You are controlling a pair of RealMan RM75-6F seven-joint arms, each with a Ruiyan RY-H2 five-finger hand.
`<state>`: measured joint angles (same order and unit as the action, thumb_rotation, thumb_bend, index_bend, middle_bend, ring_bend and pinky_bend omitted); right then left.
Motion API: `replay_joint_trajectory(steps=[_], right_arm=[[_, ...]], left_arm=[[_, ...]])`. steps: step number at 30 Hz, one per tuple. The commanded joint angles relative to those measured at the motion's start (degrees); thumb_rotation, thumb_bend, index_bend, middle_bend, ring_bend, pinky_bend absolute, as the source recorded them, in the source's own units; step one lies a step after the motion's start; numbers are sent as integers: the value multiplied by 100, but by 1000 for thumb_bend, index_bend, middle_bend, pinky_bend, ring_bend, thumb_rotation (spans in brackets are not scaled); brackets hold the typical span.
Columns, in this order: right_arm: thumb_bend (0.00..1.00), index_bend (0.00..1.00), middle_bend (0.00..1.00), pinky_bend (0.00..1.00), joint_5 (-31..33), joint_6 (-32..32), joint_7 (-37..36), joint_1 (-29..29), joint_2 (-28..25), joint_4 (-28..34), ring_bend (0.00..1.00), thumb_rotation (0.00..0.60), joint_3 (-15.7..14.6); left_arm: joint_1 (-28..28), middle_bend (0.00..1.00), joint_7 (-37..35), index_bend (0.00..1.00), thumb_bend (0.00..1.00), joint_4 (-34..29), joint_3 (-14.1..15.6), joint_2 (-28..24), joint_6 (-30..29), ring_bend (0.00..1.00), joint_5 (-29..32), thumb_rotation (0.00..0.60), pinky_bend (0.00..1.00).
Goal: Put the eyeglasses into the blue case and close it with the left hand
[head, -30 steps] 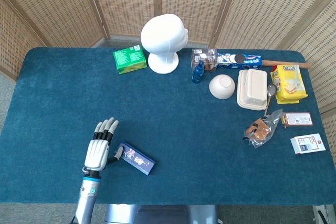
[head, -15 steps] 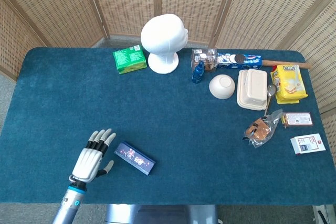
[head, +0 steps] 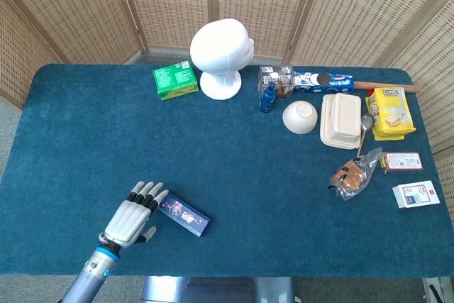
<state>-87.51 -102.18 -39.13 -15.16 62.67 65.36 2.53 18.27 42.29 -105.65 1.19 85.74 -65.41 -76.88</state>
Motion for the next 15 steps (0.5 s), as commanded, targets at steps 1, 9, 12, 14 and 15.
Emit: replay_joint_trajectory(steps=[1, 9, 12, 14, 15], right_arm=[[141, 0, 100, 190, 39, 12, 13, -17, -15, 35, 0, 482, 14], [141, 0, 100, 190, 164, 26, 31, -85, -47, 115, 0, 484, 53], [143, 0, 100, 190, 198, 24, 38, -106, -55, 133, 0, 475, 68], [143, 0, 100, 190, 217, 17, 50, -122, -64, 151, 0, 476, 79], [142, 0, 100, 190, 226, 18, 56, -127, -67, 161, 0, 480, 84]], left_arm=[[375, 0, 586, 86, 271, -240, -261, 3, 341, 0, 607, 542, 0], [960, 0, 1358, 89, 267, -208, -533, 201, 590, 0, 1522, 544, 0], [1138, 0, 1527, 92, 267, -180, -573, 280, 639, 0, 1823, 545, 0], [1297, 0, 1661, 109, 267, -165, -593, 334, 717, 0, 2094, 541, 0], [1370, 0, 1726, 115, 267, -156, -604, 360, 724, 0, 2202, 540, 0]])
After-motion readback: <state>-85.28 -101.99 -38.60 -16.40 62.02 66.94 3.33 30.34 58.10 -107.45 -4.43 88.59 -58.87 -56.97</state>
